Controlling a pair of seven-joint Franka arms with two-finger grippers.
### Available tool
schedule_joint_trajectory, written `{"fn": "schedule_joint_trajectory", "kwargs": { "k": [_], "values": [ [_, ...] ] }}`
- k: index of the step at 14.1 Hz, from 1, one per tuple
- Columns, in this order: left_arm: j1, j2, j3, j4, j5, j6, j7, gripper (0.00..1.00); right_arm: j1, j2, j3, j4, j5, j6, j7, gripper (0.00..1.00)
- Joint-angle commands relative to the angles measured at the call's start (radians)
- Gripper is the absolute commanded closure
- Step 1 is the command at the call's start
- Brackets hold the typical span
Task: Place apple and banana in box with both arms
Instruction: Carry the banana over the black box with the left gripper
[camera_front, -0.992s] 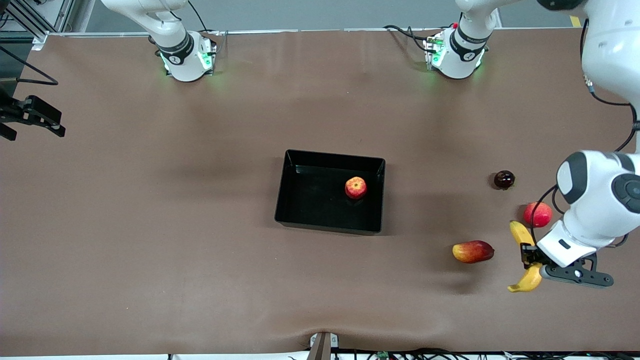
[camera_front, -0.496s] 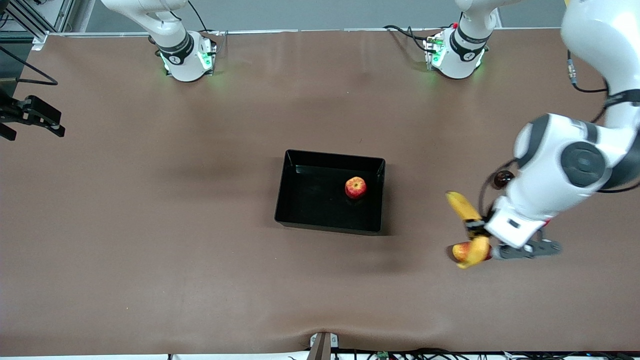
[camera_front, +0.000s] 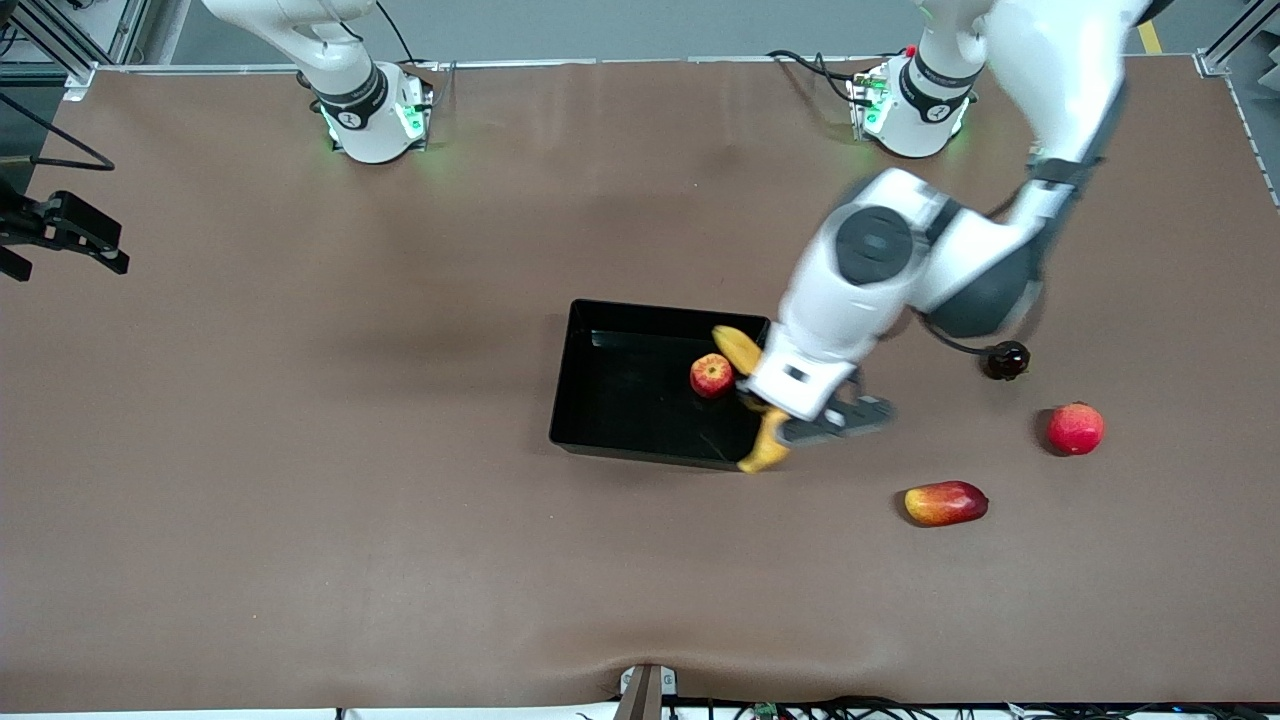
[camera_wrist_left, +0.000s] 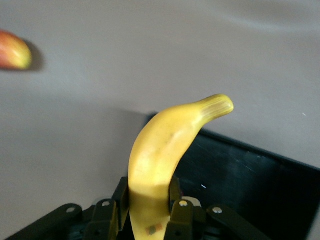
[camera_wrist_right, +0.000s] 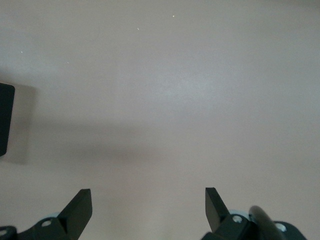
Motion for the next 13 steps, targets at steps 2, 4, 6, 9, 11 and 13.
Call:
{"fn": "schedule_joint_trajectory", "kwargs": {
  "k": [2,4,6,9,11,13],
  "values": [
    [-0.148,0.058,0.059,0.068,0.021,-0.003,-0.163,1.0,-0.015,0.0,0.002,-0.002,0.022,0.003,-0.011,0.0],
    [-0.207,0.061,0.103,0.067,0.021,0.001,-0.198,1.0,-0.015,0.0,0.002,-0.002,0.022,0.003,-0.011,0.0],
    [-0.224,0.091,0.109,0.07,0.018,0.004,-0.297,1.0,-0.017,0.0,0.002,-0.002,0.022,0.003,-0.011,0.0],
    [-0.291,0.142,0.147,0.085,0.021,0.039,-0.462,1.0,-0.017,0.0,0.002,-0.002,0.022,0.003,-0.011,0.0],
    [-0.356,0.179,0.203,0.097,0.02,0.099,-0.604,1.0,-0.018,0.0,0.002,-0.002,0.022,0.003,-0.011,0.0],
    [-0.419,0.216,0.276,0.096,0.02,0.17,-0.649,1.0,-0.018,0.0,0.002,-0.002,0.022,0.003,-0.011,0.0]
  ]
}}
